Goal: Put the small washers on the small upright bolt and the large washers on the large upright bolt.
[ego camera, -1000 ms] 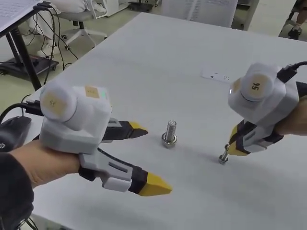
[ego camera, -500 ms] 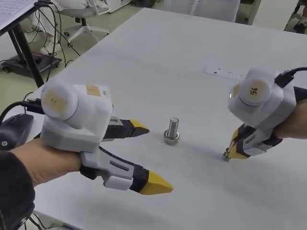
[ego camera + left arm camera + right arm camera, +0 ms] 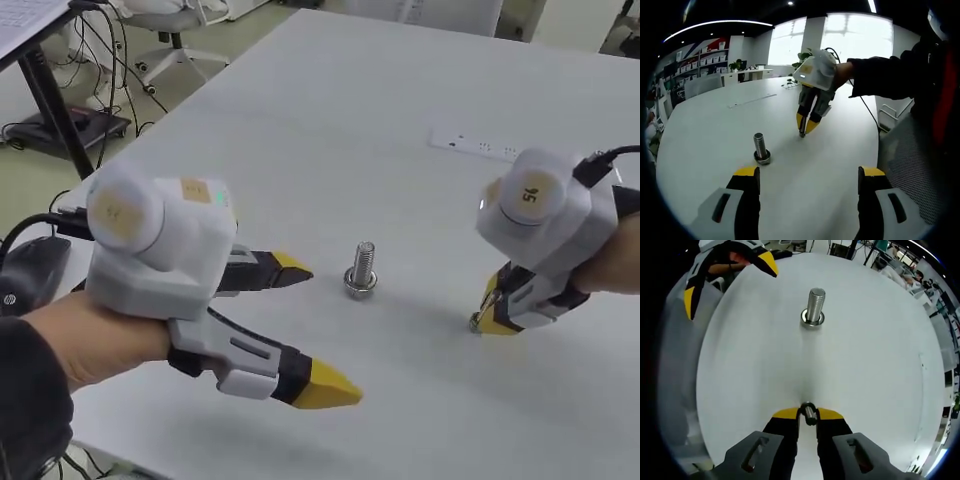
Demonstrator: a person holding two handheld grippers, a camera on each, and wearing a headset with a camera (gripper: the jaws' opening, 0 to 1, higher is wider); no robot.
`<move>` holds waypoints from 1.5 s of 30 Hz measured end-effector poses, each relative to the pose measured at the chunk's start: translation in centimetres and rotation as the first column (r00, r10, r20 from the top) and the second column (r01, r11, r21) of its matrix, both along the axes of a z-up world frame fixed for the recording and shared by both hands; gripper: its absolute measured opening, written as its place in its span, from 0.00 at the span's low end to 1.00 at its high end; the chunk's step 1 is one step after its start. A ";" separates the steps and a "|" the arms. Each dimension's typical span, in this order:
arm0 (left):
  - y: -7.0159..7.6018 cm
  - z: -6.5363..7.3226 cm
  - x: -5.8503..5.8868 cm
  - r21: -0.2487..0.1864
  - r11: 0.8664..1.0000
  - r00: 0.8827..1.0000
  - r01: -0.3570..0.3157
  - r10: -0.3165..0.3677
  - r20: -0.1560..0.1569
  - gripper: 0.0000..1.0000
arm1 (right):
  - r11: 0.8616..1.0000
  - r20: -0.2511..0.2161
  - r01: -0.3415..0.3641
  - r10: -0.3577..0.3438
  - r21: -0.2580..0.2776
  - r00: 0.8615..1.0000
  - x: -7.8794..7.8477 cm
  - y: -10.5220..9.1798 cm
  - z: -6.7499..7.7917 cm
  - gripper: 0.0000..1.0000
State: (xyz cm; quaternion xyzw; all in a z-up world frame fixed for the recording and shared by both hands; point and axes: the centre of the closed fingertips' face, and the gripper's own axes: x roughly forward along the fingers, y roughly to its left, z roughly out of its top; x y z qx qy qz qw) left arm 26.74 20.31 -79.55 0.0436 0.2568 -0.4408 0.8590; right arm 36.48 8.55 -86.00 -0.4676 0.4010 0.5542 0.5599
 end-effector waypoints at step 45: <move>-0.5 -0.1 -0.2 0.005 1.000 1.000 0.025 -0.025 -0.005 0.80 | 0.973 -0.020 0.169 -0.168 0.155 0.986 -1.6 -2.0 0.3 0.58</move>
